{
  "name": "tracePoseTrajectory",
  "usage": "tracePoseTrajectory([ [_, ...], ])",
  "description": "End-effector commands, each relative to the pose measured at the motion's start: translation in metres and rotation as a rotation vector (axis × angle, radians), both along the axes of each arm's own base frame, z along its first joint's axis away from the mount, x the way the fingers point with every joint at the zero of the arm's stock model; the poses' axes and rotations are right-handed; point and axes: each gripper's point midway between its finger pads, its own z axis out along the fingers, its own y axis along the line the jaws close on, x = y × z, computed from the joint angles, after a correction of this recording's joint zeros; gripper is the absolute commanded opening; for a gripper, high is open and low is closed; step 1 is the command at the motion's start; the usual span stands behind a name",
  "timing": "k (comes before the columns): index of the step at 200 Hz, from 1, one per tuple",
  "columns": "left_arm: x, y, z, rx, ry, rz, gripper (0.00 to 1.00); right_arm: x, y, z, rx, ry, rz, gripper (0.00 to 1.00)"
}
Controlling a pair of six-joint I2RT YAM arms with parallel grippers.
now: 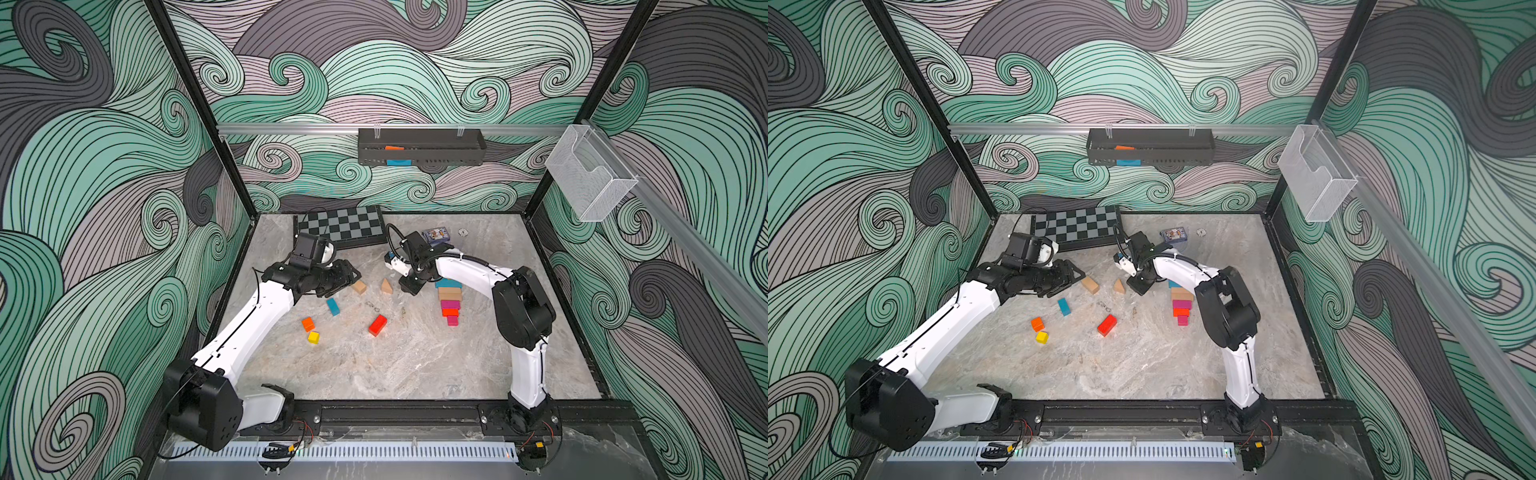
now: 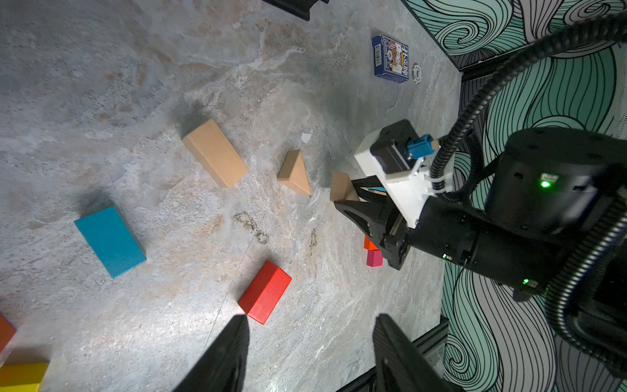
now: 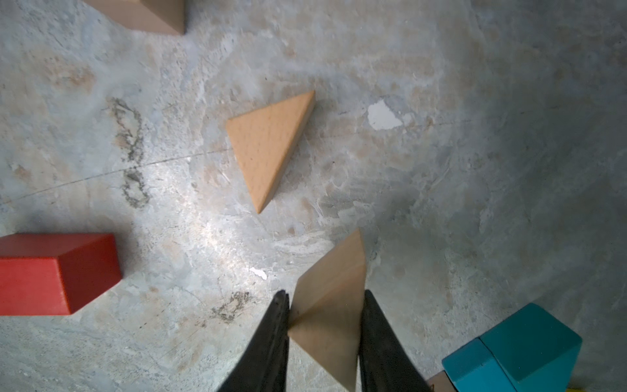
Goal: Assemble a carrot with building blocks
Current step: Pick up the building block from the center of the board, then place the building block at the center of the board.
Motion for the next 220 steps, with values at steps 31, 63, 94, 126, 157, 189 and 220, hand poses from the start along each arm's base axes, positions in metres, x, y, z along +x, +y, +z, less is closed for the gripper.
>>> tracePoseTrajectory([
  [31,0.001,0.002,0.004,0.0,-0.011,-0.02,0.6,-0.001,0.006,-0.021,-0.02,0.0,0.048,0.29],
  [63,0.002,0.002,0.004,-0.003,-0.01,-0.025,0.6,-0.006,0.005,-0.025,-0.032,0.014,0.053,0.3],
  [94,0.003,0.002,0.002,-0.004,-0.007,-0.028,0.6,-0.008,0.002,-0.027,-0.042,0.013,0.045,0.44],
  [126,0.005,0.001,0.001,-0.01,-0.002,-0.033,0.6,-0.005,0.002,-0.022,-0.043,0.001,0.03,0.62],
  [157,0.007,0.001,0.004,-0.015,-0.006,-0.035,0.6,0.001,0.0,0.004,-0.02,-0.045,-0.021,0.75],
  [189,0.011,0.001,0.013,-0.026,-0.038,-0.038,0.6,-0.006,-0.003,0.044,0.04,-0.031,-0.122,0.76],
  [220,0.014,0.0,0.021,-0.034,-0.084,-0.062,0.6,-0.029,-0.014,0.056,0.036,0.091,-0.273,0.59],
])
